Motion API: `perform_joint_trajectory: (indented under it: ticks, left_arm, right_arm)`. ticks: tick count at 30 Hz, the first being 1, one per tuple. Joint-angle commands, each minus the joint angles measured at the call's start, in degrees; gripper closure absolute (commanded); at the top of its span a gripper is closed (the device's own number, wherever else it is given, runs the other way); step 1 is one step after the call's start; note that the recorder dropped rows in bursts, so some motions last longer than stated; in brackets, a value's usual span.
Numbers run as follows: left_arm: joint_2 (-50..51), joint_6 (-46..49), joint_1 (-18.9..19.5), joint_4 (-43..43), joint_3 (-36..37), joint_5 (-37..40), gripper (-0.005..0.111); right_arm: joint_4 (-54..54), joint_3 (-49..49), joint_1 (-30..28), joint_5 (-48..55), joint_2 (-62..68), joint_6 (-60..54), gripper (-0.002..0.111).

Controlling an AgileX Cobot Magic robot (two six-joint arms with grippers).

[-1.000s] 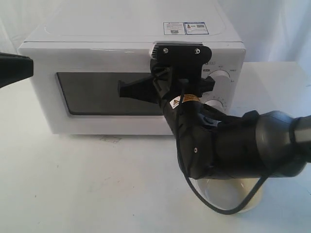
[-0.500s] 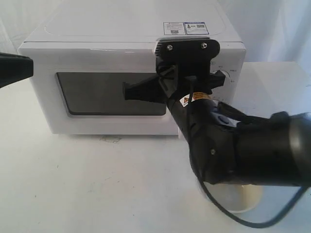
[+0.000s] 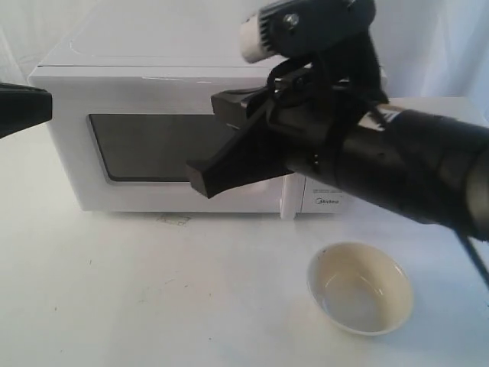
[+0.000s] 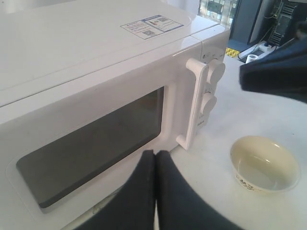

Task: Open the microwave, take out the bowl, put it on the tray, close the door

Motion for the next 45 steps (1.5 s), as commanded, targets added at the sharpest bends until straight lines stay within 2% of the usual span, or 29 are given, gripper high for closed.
perform_joint_trajectory:
  ticks: [1, 10, 27, 45]
  left_arm:
    - [-0.55, -0.31, -0.31, -1.34, 0.2, 0.54, 0.107]
    - [-0.55, -0.31, -0.31, -1.24, 0.2, 0.54, 0.107]
    - [-0.55, -0.31, -0.31, -1.24, 0.2, 0.54, 0.107]
    - [-0.55, -0.31, -0.31, -1.12, 0.2, 0.54, 0.107]
  right_arm:
    - [-0.19, 0.31, -0.02, 4.94, -5.6, -0.8, 0.108]
    - [-0.09, 0.31, -0.02, 11.49, -6.38, 0.75, 0.108]
    - [-0.68, 1.31, -0.92, 11.49, -7.94, 0.35, 0.108]
    - [-0.09, 31.14, -32.29, 10.92, -50.7, 8.41, 0.108]
